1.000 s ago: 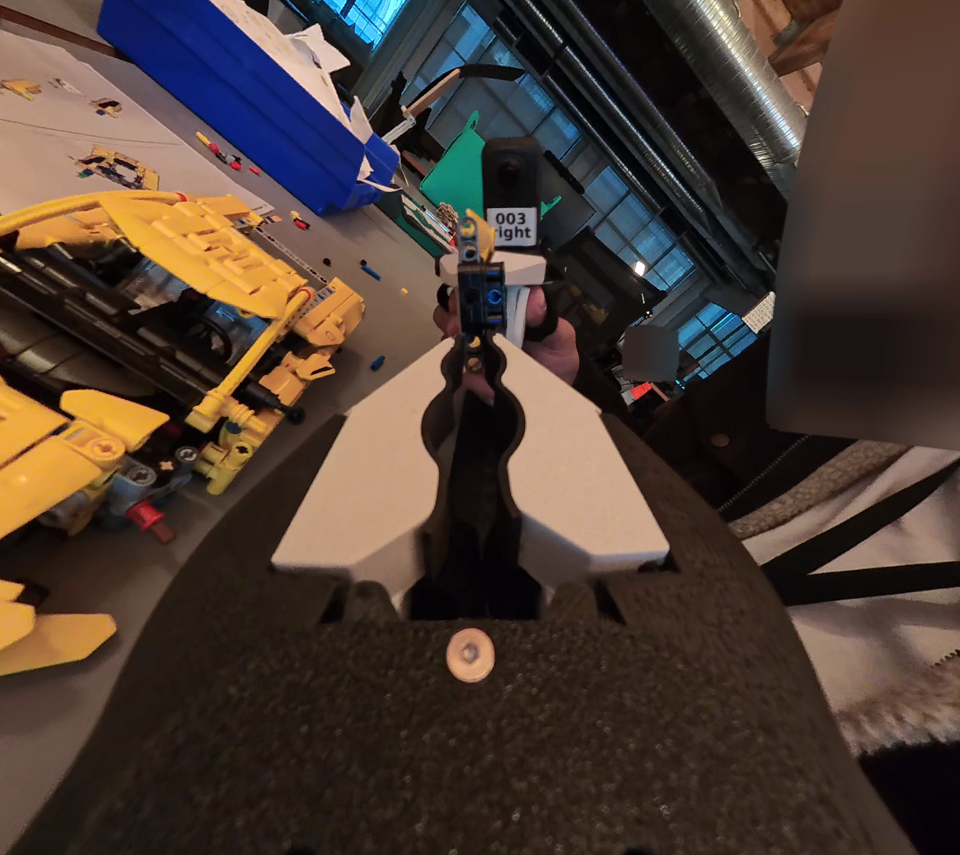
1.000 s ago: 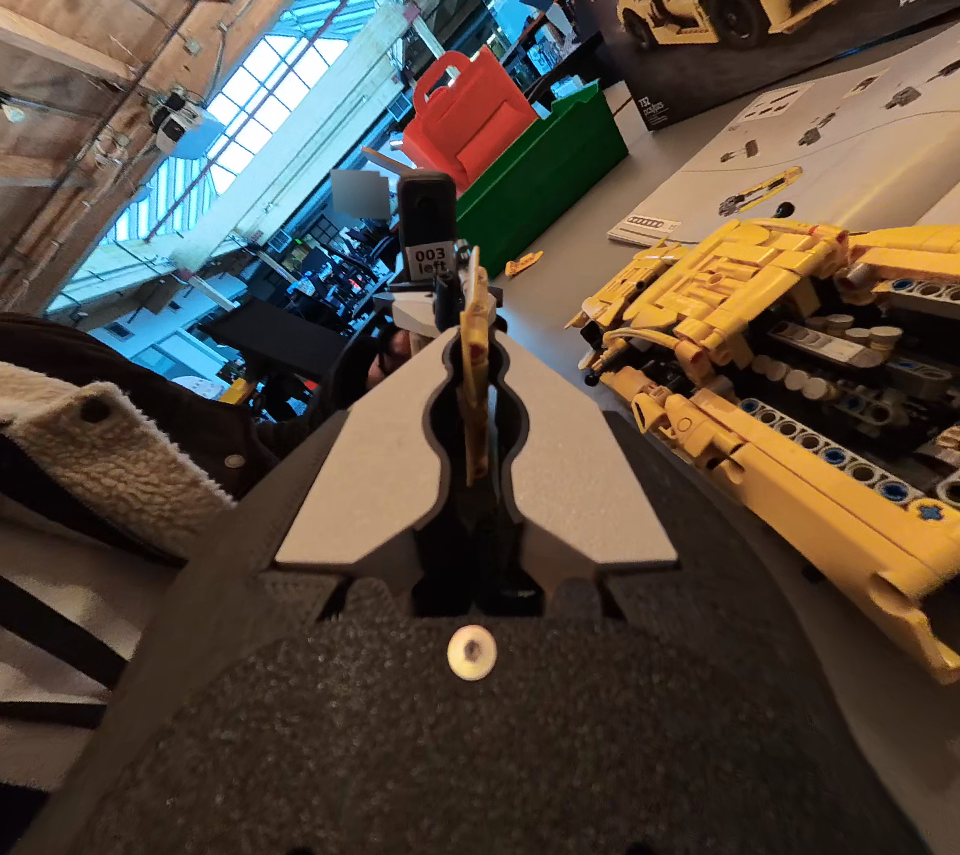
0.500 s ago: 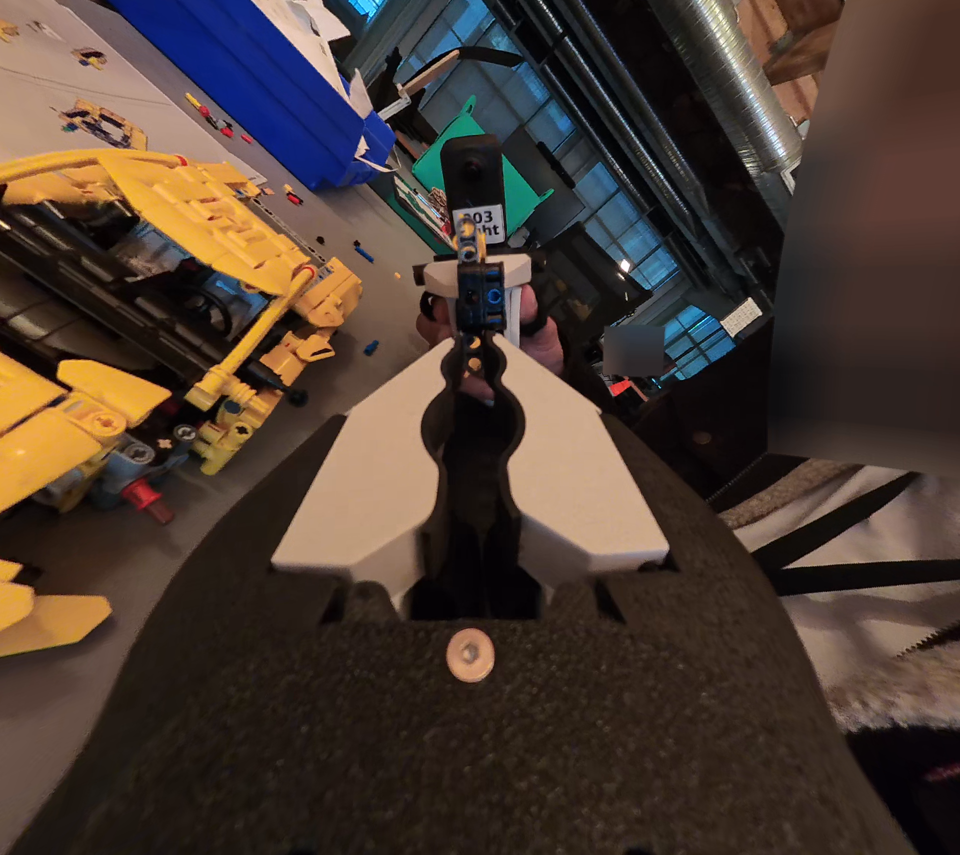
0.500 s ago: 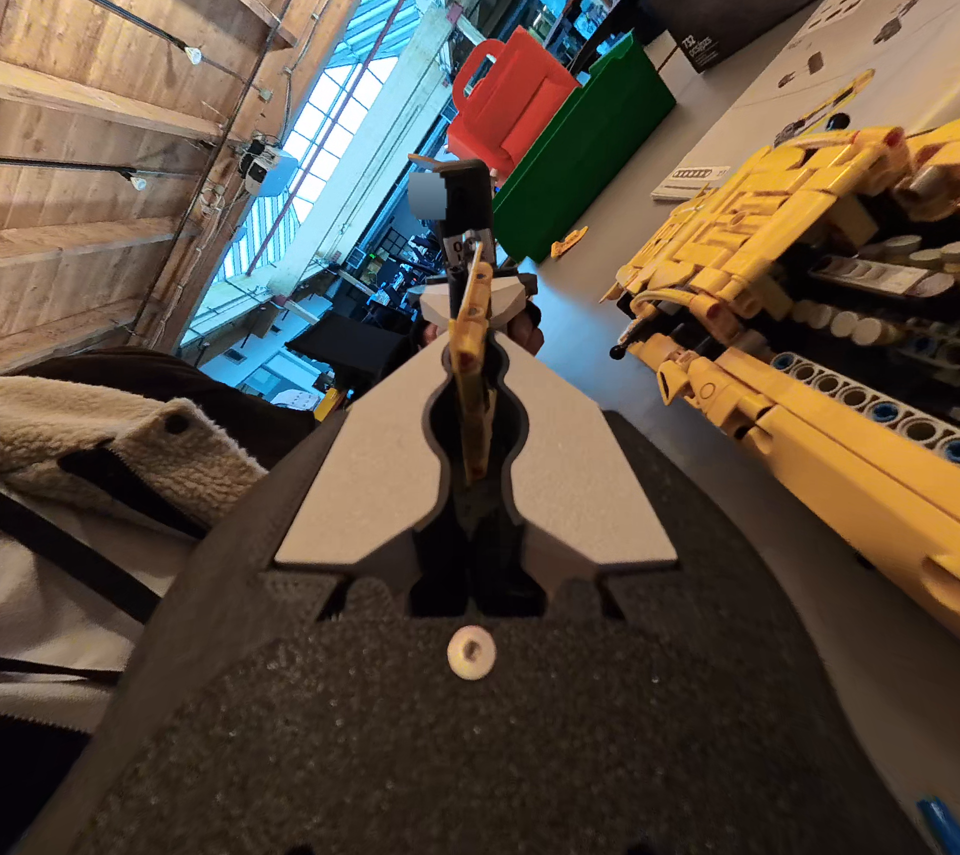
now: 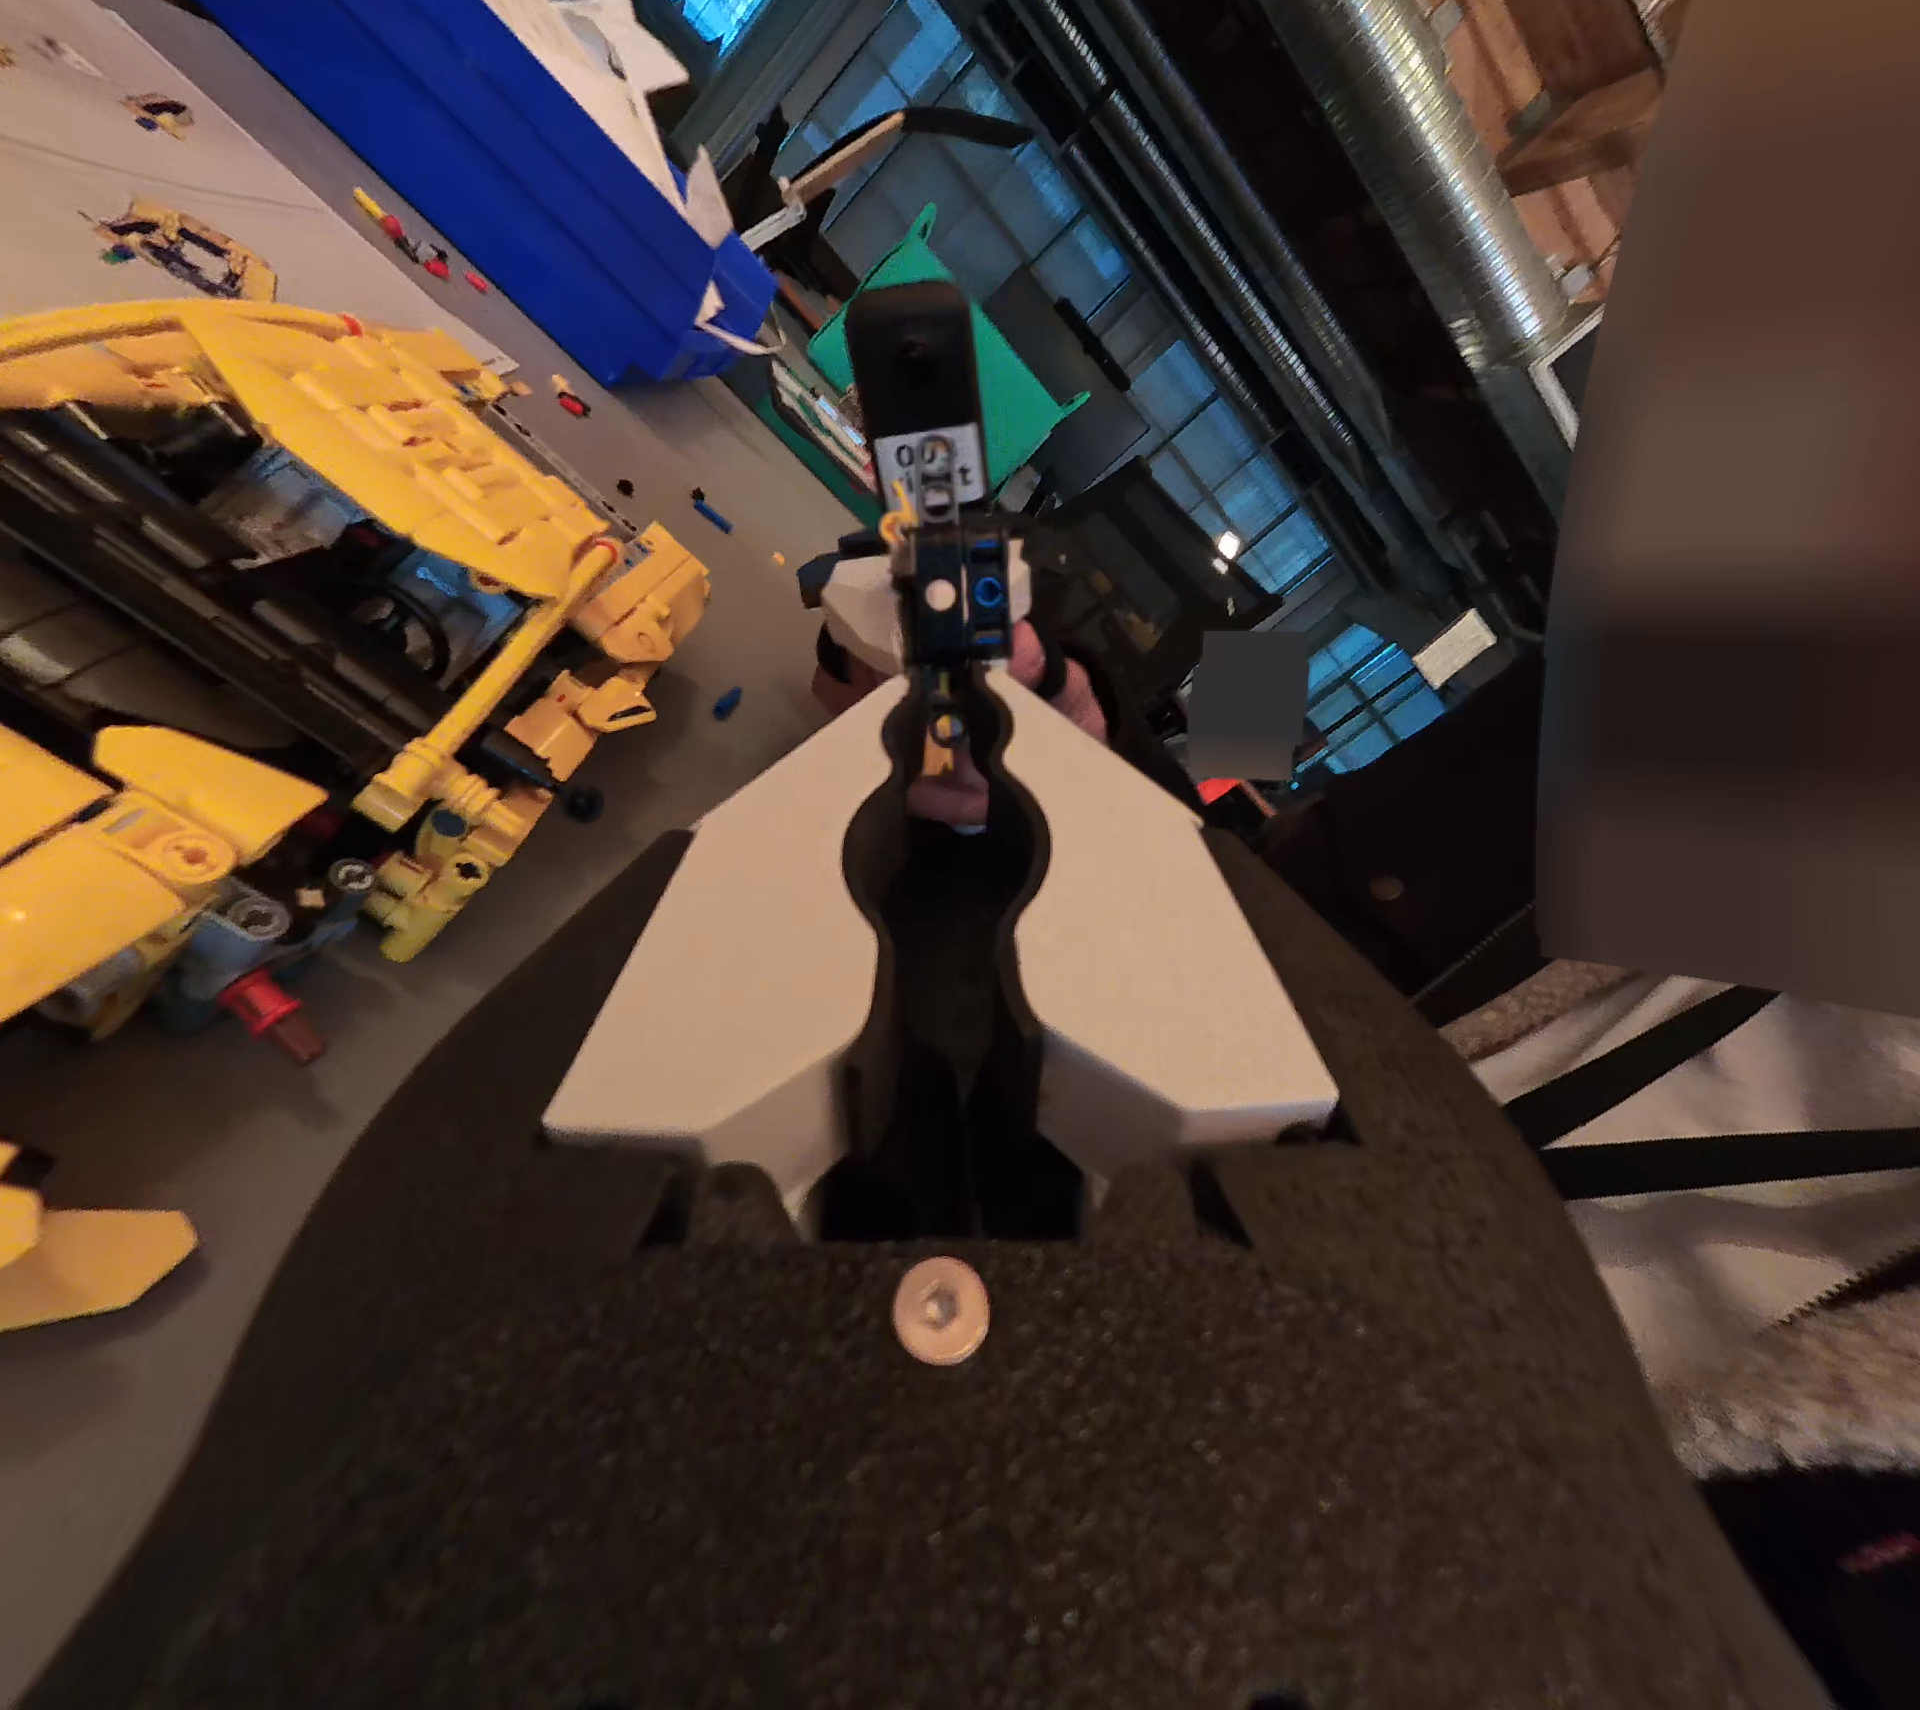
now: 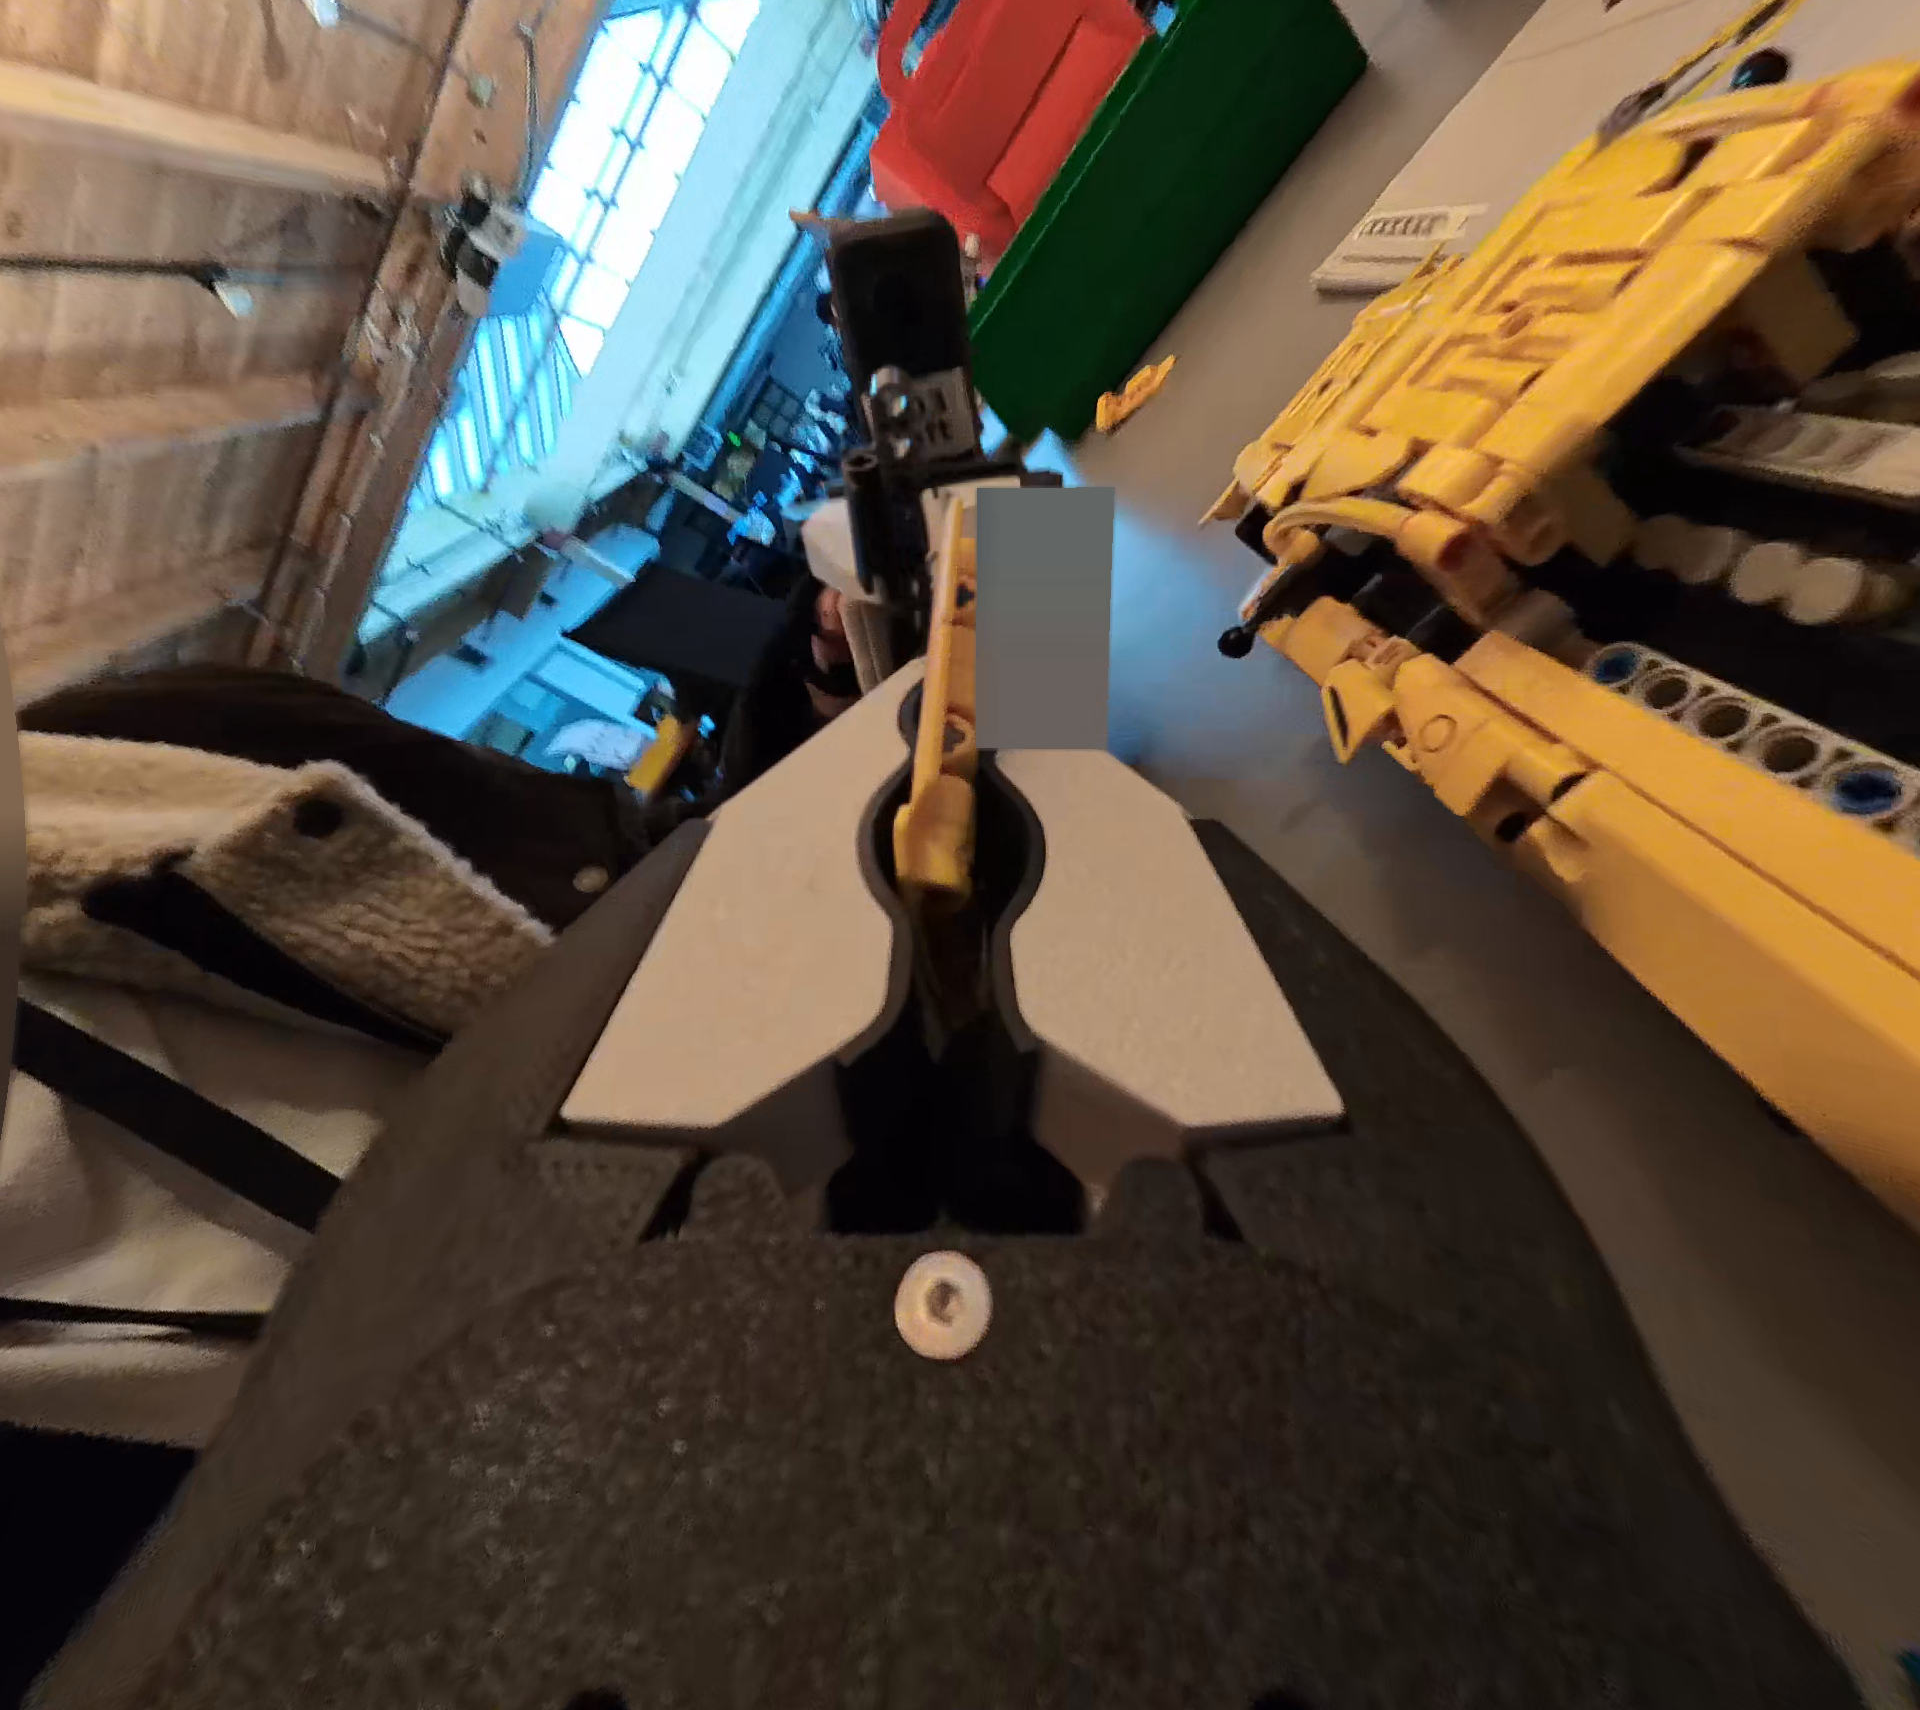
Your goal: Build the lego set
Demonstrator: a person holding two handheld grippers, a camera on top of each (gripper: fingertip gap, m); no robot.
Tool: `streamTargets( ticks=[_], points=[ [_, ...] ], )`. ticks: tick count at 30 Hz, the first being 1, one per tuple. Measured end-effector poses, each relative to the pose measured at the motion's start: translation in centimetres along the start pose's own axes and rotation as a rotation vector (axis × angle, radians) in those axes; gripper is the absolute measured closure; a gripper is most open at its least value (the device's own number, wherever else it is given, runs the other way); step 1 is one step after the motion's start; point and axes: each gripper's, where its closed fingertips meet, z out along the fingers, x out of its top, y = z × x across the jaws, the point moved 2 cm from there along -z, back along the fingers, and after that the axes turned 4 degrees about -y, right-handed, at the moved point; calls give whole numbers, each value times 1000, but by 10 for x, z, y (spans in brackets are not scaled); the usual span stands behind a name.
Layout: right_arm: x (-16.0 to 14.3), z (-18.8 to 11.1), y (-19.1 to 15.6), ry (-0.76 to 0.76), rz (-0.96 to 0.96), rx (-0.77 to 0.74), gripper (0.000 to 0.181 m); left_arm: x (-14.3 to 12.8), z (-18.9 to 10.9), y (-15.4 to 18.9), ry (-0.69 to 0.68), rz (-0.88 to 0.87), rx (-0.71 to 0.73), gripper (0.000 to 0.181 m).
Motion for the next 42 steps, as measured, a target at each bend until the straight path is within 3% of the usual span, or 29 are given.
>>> streamTargets(
  ticks=[2, 14, 26, 30, 34, 38, 42],
  points=[
    [6, -4, -2, 50, 37, 38, 180, 2, -2, 0, 19, -23, -21, 175],
    [-2, 7, -5, 6, -9, 25, 180, -3, 3, -2, -9, -48, -25, 175],
    [-5, 11, -7, 13, -133, 46, 164, -2, 2, -3, -8, -37, -6, 175],
    [-15, 14, -1, -74, -179, -25, 177, -2, 3, -2, -10, -25, -5, 175],
    [-20, 17, 5, -121, -161, -80, 177, -3, 4, -1, -14, -15, -1, 175],
    [-12, 8, 0, -69, -63, 5, 177, 0, 0, -1, 1, -11, -2, 175],
    [-18, 11, -8, -113, -35, 71, 177, -5, 4, 1, -43, -14, -24, 175]
  ],
)
